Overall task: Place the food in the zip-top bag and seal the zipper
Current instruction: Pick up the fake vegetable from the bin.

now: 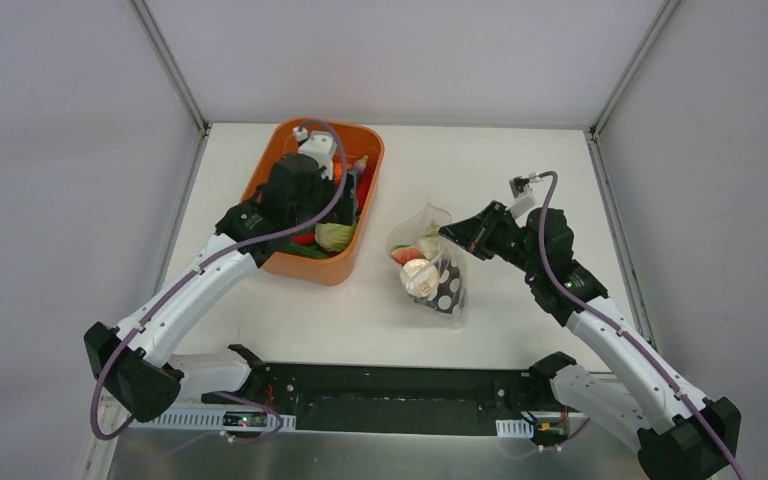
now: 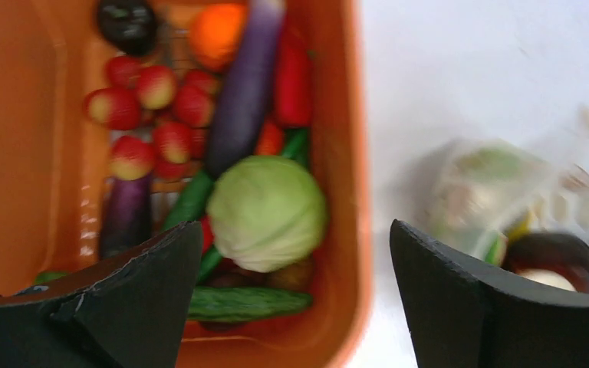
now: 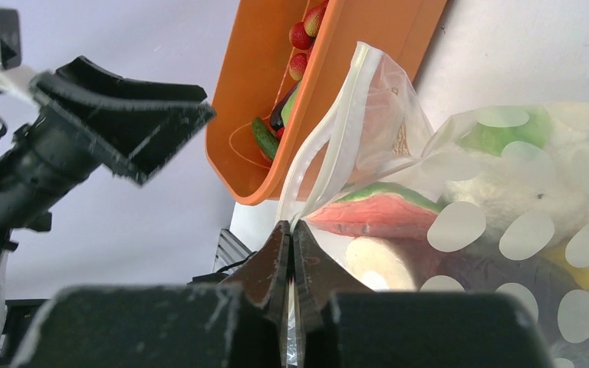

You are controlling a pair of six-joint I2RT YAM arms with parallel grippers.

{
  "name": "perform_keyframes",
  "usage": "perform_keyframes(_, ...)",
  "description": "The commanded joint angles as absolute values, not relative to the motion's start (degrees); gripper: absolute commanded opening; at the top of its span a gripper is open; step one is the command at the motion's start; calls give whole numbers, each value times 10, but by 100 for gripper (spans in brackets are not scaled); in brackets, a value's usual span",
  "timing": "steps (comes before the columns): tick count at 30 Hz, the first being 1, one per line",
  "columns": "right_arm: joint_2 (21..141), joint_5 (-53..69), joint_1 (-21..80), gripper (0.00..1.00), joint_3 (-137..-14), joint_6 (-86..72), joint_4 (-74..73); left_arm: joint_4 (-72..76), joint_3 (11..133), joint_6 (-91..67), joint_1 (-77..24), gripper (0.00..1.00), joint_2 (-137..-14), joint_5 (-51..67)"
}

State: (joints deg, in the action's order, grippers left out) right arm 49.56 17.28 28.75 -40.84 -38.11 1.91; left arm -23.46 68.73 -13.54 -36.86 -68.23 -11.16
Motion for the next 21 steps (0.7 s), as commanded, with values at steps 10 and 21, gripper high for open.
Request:
perform_keyframes(10,496,180,288,3,-419,-379,64,-314,731,-179,-257,91,-807,-53)
perform_keyframes(21,488,166,288,3,-421,-373,59,-301,846,-149,-220,91,-919,-2)
